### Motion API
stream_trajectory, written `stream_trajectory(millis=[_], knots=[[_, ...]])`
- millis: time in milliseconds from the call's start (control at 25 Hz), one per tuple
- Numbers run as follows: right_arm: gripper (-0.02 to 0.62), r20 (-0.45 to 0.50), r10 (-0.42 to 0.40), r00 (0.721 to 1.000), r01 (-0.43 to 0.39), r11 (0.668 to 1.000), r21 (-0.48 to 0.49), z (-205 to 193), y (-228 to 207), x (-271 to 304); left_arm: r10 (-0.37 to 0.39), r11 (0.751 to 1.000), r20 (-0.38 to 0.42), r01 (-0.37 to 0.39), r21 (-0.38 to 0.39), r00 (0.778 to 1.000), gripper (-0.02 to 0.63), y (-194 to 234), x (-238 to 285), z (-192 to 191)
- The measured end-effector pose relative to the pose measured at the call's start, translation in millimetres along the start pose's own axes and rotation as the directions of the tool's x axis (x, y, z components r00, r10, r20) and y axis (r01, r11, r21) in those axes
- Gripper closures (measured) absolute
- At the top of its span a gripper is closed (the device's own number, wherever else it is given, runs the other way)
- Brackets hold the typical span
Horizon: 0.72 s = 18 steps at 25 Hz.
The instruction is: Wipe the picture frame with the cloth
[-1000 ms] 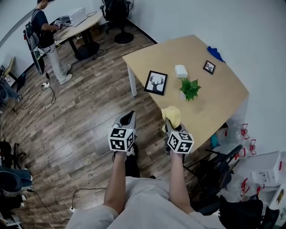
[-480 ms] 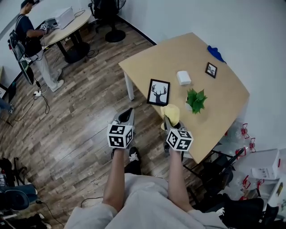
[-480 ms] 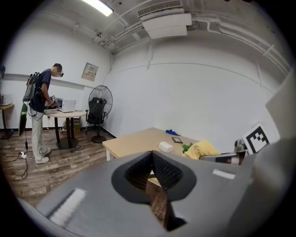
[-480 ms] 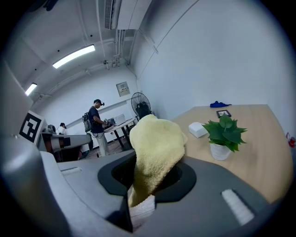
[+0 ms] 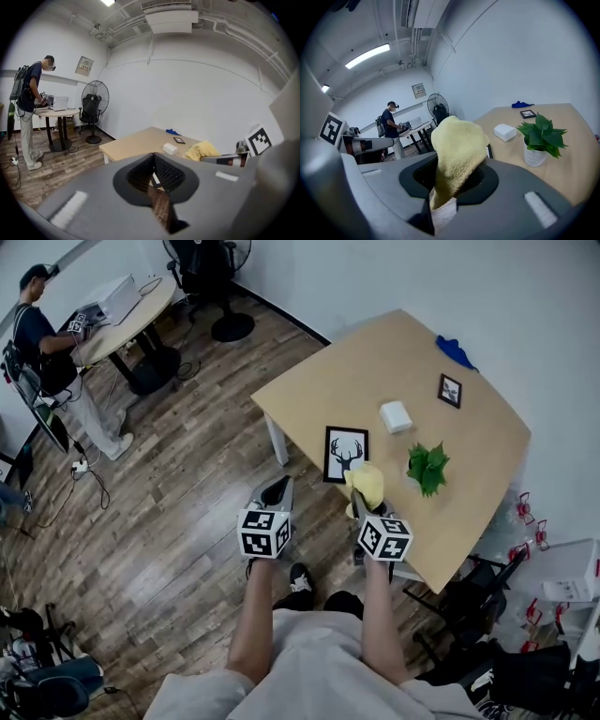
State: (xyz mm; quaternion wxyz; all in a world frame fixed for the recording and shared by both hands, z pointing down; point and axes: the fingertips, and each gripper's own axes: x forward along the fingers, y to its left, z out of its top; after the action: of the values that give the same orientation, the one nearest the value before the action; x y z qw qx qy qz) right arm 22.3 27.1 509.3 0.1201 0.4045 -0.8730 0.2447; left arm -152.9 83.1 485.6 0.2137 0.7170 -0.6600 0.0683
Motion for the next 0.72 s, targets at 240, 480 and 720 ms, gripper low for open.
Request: stream_trajectory(millis=[240,480,720], knots=[[0.509,0.003,-0.017,1.0,0.017,0.996,-0.083,11,-21,3,-0.034,0.998,-0.018,0.035,0.044,0.999,0.554,3,9,11],[0.509,-0.043,0.008,0.999,-0.016,0.983,-0.183,15,-41,9,-0.077,0.993,-0.025,0.079,0.084,0.997,0.554,-1,20,16],[0.509,-0.124,0.059,0.99,-0.097,0.942,-0.322,21,-51,28,-0.174,0.961,-0.061,0.183,0.206,0.983,0.554,-12,62,17]])
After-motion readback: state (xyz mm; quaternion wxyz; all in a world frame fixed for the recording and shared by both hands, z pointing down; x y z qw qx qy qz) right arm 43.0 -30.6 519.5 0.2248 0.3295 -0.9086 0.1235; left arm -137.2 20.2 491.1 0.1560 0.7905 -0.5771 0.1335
